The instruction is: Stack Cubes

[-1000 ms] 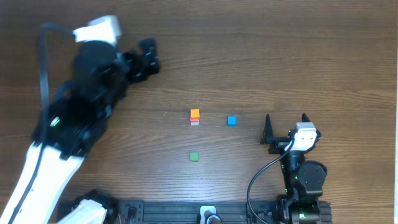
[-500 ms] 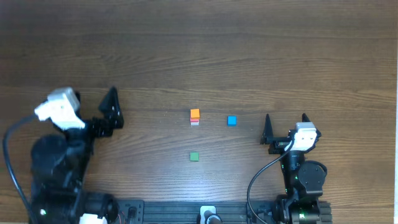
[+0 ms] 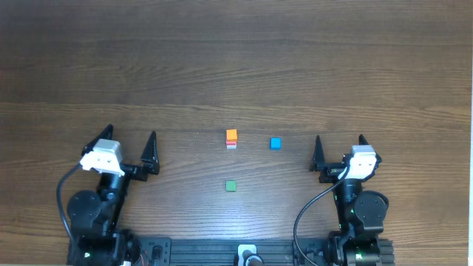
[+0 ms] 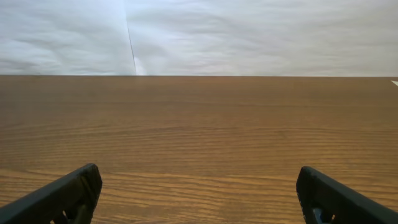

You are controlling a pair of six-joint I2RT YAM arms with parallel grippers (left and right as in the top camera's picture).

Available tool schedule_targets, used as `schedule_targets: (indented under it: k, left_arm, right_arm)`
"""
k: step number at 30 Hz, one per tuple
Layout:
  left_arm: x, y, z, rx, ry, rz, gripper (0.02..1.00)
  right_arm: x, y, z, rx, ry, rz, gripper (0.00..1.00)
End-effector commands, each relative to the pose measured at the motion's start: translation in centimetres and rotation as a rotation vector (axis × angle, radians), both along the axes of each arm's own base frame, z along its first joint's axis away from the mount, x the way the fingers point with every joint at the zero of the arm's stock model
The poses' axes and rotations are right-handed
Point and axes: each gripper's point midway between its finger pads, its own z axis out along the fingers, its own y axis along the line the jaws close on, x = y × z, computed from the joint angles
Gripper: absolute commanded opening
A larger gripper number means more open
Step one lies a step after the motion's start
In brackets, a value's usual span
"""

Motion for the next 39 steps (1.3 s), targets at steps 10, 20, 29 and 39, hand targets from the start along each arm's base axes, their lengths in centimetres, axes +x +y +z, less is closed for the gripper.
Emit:
schedule_targets:
  k: [10, 20, 29, 39]
  left_arm:
    - [0.1, 1.4, -0.8, 0.066, -0.091, 0.074, 0.998]
    - [0.1, 1.6, -3.6, 0.068, 0.023, 0.077, 0.998]
    - [0.1, 1.6, -3.6, 0.068, 0.023, 0.077, 0.998]
    - [0.1, 1.6, -3.6, 0.068, 0.023, 0.077, 0.996]
  right_arm:
    - [0.0, 0.0, -0.2, -0.007, 0.000, 0.006, 0.993]
    - [0.0, 0.0, -0.2, -0.007, 0.000, 0.006, 0.991]
    - [0.0, 0.0, -0.2, -0.007, 0.000, 0.006, 0.993]
    - [0.0, 0.0, -0.2, -0.007, 0.000, 0.006, 0.993]
